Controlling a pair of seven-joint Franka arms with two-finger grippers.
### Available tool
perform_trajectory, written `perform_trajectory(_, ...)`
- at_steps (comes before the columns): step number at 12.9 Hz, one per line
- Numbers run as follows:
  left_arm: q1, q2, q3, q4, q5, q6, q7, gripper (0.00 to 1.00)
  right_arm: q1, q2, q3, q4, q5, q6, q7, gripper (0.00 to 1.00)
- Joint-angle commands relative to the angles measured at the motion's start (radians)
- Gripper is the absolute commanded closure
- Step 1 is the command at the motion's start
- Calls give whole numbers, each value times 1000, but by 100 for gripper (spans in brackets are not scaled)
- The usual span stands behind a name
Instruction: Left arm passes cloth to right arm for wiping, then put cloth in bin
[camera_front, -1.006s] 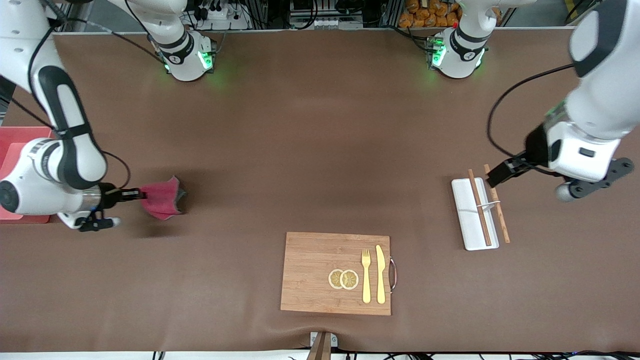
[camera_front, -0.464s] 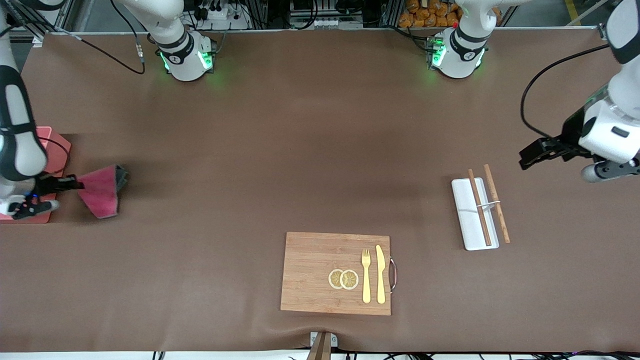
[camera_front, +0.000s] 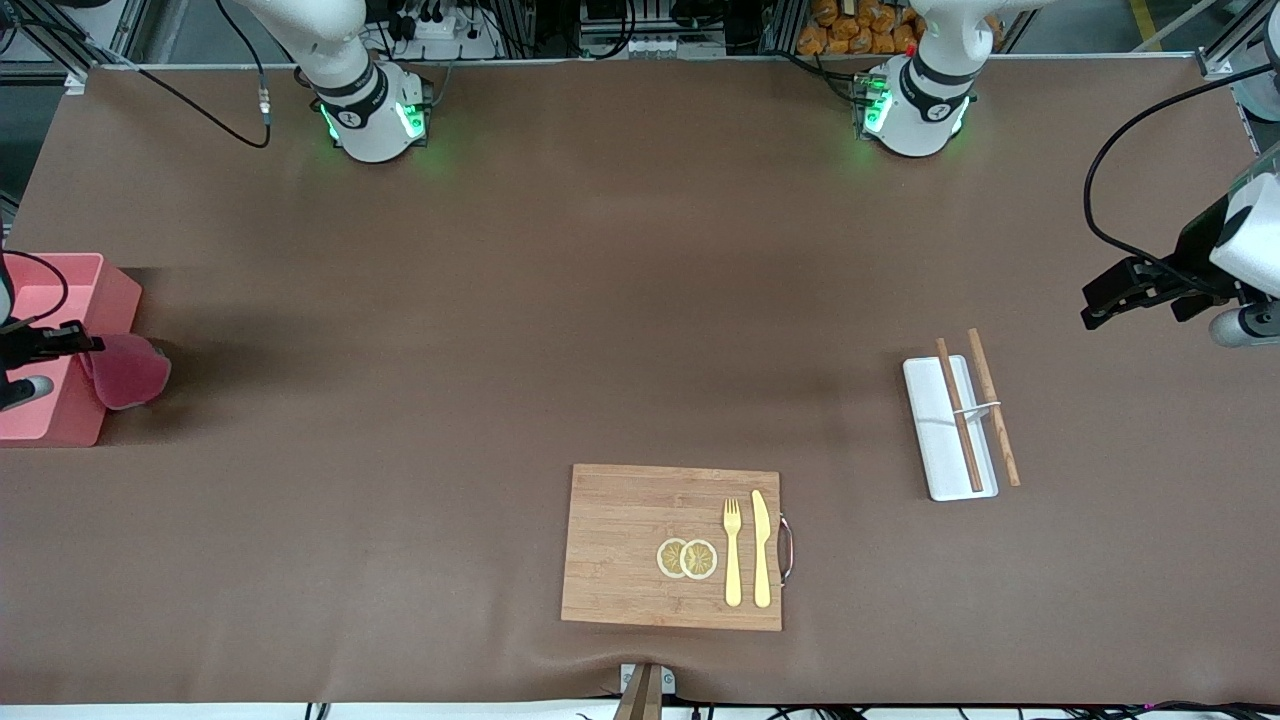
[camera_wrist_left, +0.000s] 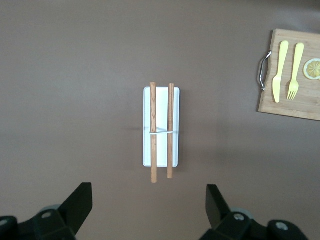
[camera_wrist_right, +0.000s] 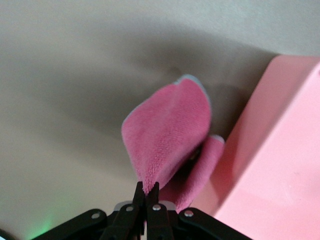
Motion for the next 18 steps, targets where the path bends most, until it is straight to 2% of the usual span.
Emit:
perform_trajectory(1, -6, -48, 7, -4, 19, -23, 15, 0, 42, 75, 8, -3, -10, 64, 68, 100)
perform_trajectory(3, -25, -52, 24, -3, 20, -75, 18, 0, 101, 108, 14, -3, 53, 107, 130, 100)
perform_trajectory(5, -141, -50, 157, 29, 19, -128, 23, 0, 227, 106, 13, 7, 149, 126, 188, 100)
perform_trajectory(8, -150, -79, 163, 40, 20, -162, 15, 0, 359, 102, 14, 7, 284, 155, 317, 100)
perform_trajectory(11, -161, -96, 163, 40, 22, -175, 13, 0, 421, 53, 17, 3, 463, 86, 335, 100)
perform_trajectory(12, -157, -101, 162, 32, 20, -184, 12, 0, 428, 24, 17, 4, 487, 59, 371, 100)
perform_trajectory(14, -154, -99, 163, 40, 6, -188, 15, 0, 421, -50, 16, 7, 482, 2, 363, 100)
perform_trajectory(16, -154, -98, 165, 35, 5, -191, 18, 0, 390, -114, -12, 32, 438, -63, 279, 100)
perform_trajectory(18, -154, -101, 162, 32, 3, -204, 21, 0, 277, -127, -23, 82, 363, -130, 104, 100)
